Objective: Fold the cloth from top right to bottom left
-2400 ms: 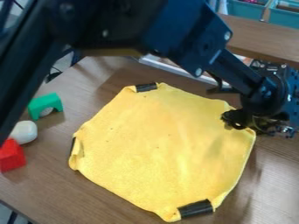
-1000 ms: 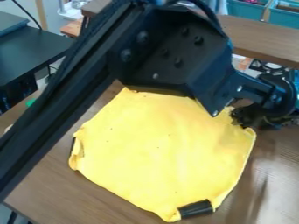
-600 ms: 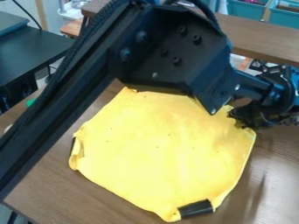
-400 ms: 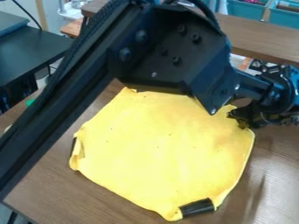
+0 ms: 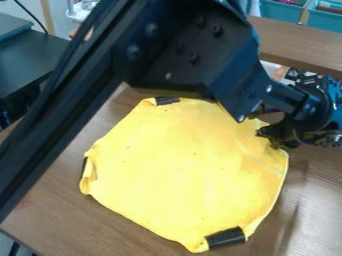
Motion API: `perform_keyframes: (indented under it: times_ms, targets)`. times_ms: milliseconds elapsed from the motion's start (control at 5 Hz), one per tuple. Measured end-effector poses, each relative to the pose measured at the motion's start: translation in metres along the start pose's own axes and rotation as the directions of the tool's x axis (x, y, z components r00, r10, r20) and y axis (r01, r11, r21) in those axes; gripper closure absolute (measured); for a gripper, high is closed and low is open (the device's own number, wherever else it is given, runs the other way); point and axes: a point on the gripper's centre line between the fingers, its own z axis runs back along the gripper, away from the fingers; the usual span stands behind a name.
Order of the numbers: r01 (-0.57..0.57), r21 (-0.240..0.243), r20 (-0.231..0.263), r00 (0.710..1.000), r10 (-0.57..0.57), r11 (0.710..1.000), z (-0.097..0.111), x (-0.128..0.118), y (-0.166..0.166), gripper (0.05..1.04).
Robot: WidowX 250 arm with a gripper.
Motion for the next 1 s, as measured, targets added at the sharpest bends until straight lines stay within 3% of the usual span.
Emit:
perform_keyframes:
  times_ms: [800,1000]
  targets:
    - [-0.081,-0.164,0.104,0.99,0.099,0.983,0.088,0.014,0.067,1.034]
    - [-0.1,-0.168,0.109,0.987,0.119,0.981,0.097,0.008,0.102,1.034]
